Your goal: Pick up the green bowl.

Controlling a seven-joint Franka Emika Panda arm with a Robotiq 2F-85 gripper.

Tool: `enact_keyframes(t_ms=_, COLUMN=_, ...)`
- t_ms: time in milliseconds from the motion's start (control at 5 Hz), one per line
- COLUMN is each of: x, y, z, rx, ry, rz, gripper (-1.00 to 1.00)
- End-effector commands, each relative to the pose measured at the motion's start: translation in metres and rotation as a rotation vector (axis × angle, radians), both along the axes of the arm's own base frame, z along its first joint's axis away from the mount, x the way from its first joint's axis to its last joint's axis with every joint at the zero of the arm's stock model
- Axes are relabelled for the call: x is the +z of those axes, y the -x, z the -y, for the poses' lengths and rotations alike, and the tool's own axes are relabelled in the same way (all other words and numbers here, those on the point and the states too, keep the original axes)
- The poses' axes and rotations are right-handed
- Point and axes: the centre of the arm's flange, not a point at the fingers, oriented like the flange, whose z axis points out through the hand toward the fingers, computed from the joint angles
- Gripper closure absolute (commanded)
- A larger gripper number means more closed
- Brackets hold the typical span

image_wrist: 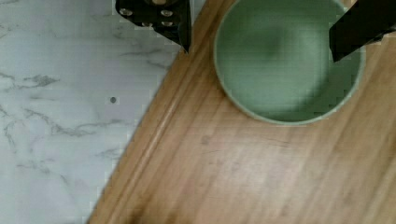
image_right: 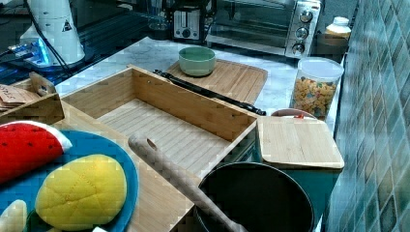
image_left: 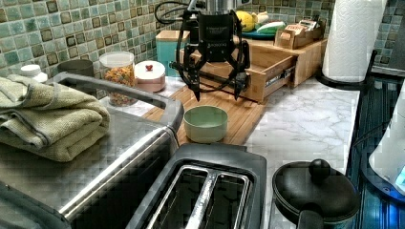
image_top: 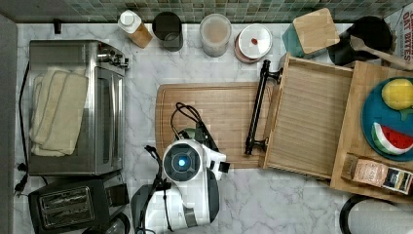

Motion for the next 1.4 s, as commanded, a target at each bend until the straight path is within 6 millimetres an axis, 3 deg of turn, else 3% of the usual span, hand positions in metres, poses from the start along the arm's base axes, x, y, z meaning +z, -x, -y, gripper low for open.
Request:
enact_keyframes(t_ms=200, x=-0.039, y=0.024, z=0.011, rx=-0.069, ry=0.007, rz=0.045, gripper=-1.00)
enact_keyframes(t_ms=600, x=-0.061, y=0.020, z=0.019, rx=-0.054, ry=-0.010, rz=0.030, gripper=-1.00)
enact_keyframes(t_ms=1200, x=-0.053, y=0.009, z=0.016, rx=-0.051, ry=0.009, rz=0.030, gripper=-1.00)
enact_keyframes(t_ms=1400, x=-0.050, y=0.006, z=0.013, rx=-0.059, ry=0.020, rz=0.033, gripper=0.79)
